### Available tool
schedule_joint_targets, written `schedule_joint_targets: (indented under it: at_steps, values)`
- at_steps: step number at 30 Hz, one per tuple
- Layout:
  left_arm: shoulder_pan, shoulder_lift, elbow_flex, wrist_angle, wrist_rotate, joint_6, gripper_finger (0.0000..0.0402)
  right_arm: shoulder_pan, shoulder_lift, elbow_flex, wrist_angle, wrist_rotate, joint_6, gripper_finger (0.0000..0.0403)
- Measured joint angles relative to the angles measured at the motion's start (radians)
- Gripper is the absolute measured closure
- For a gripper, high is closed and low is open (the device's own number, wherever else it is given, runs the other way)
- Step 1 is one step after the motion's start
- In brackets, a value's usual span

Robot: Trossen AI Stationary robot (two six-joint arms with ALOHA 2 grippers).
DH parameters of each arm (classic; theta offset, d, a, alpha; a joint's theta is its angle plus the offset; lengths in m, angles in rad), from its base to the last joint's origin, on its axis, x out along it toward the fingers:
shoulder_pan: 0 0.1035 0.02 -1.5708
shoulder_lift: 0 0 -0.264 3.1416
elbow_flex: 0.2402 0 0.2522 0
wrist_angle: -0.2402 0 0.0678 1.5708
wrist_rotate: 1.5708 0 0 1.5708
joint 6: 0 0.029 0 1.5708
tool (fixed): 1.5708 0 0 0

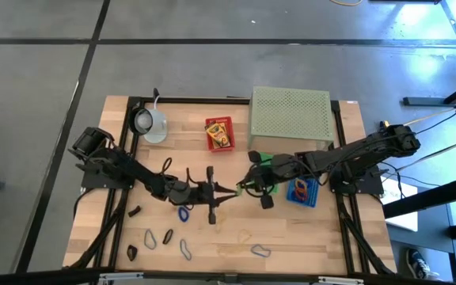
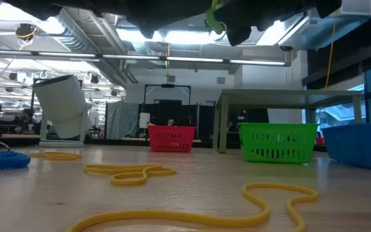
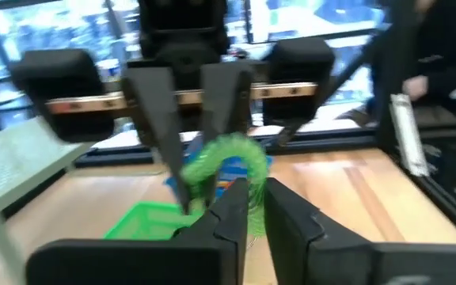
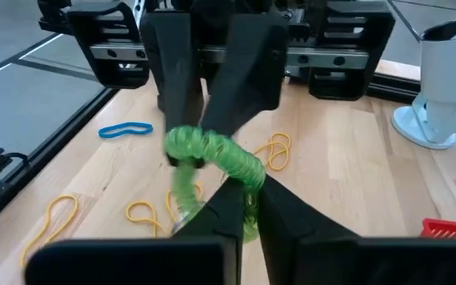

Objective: Pick & Place Office Desk Supplies
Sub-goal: Put the green spring keychain into the blue bin

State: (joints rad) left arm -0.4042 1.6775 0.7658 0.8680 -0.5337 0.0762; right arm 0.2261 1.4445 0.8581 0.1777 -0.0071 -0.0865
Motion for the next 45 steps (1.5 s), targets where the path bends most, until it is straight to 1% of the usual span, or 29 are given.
schedule_joint_targets:
  at_steps: [4, 7, 10, 12, 17, 20, 23, 26, 29, 36, 41, 45]
  values:
    - [0.0, 0.0, 0.0, -0.004, -0.072, -0.068, 0.0317, -0.001, -0.001, 0.0, -0.031, 0.007, 0.014, 0.039]
    - [0.0, 0.0, 0.0, -0.016, -0.086, -0.097, 0.0282, -0.002, -0.021, -0.001, -0.098, 0.067, 0.058, 0.0389]
    - [0.0, 0.0, 0.0, -0.02, -0.089, -0.125, 0.0257, -0.002, -0.065, -0.001, -0.212, 0.141, 0.148, 0.0382]
    - [0.0, -0.001, 0.0, -0.033, -0.089, -0.135, 0.0245, -0.002, -0.1, -0.001, -0.31, 0.161, 0.224, 0.038]
    - [0.0, -0.001, 0.0, -0.095, -0.089, -0.158, 0.0236, 0.007, -0.191, -0.001, -0.631, 0.162, 0.421, 0.0382]
    - [0.0, -0.001, 0.0, -0.096, -0.102, -0.171, 0.0238, 0.028, -0.231, -0.001, -0.825, 0.205, 0.564, 0.0382]
    - [0.0, -0.001, 0.0, -0.095, -0.104, -0.171, 0.0242, 0.063, -0.245, -0.001, -1.014, 0.229, 0.703, 0.0381]
    - [0.0, -0.001, 0.0, -0.095, -0.104, -0.171, 0.0244, 0.103, -0.246, -0.012, -1.147, 0.251, 0.84, 0.0381]
    - [0.0, -0.001, 0.0, -0.095, -0.104, -0.171, 0.0244, 0.141, -0.245, -0.051, -1.179, 0.253, 0.939, 0.0381]
    - [0.0, -0.001, 0.0, -0.095, -0.103, -0.189, 0.0244, 0.183, -0.245, -0.142, -1.161, 0.248, 1.092, 0.0381]
    - [0.0, -0.001, 0.0, -0.095, -0.103, -0.194, 0.0246, 0.184, -0.245, -0.166, -1.162, 0.175, 1.127, 0.0375]
    - [0.0, -0.001, 0.0, -0.095, -0.103, -0.195, 0.0243, 0.184, -0.245, -0.166, -1.158, 0.171, 1.128, 0.0348]
